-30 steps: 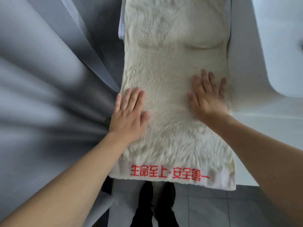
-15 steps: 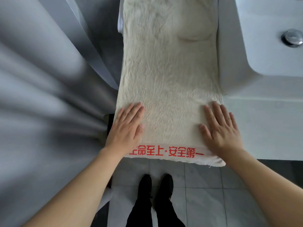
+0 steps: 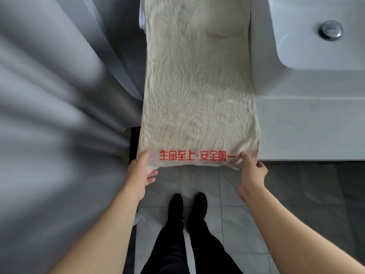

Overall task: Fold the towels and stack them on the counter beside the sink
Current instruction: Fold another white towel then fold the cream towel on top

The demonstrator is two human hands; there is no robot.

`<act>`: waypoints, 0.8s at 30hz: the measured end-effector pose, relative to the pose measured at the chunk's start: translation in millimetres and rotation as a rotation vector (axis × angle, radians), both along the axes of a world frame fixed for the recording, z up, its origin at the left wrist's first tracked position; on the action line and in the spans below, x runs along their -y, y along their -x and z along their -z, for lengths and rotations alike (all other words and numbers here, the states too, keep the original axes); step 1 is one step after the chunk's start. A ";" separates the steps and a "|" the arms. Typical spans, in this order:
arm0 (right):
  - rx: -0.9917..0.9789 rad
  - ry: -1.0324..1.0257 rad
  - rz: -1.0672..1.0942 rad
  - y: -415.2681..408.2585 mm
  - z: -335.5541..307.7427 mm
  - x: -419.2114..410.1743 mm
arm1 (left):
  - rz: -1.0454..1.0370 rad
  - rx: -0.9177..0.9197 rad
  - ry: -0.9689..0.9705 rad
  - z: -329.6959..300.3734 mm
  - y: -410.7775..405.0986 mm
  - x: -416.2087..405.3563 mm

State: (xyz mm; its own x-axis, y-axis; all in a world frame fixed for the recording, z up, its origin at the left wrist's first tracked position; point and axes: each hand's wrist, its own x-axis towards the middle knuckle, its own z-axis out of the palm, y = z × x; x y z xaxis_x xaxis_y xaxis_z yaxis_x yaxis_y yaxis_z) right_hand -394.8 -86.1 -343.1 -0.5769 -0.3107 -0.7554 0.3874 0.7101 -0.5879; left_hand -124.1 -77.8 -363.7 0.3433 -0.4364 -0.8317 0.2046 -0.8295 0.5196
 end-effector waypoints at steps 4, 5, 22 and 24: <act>0.079 -0.183 -0.154 9.6 -6.8 0.1 | -0.110 0.074 -0.050 -9.8 3.5 0.7; 0.085 -0.232 -0.178 11.5 -12.8 1.1 | -0.134 0.082 -0.044 -16.2 5.5 3.0; 0.314 0.171 0.072 33.8 -125.3 84.6 | -0.253 -0.270 0.372 -132.1 -12.5 70.3; 0.322 0.258 0.134 33.4 -135.2 105.5 | -0.267 -0.361 0.452 -139.6 -12.9 91.8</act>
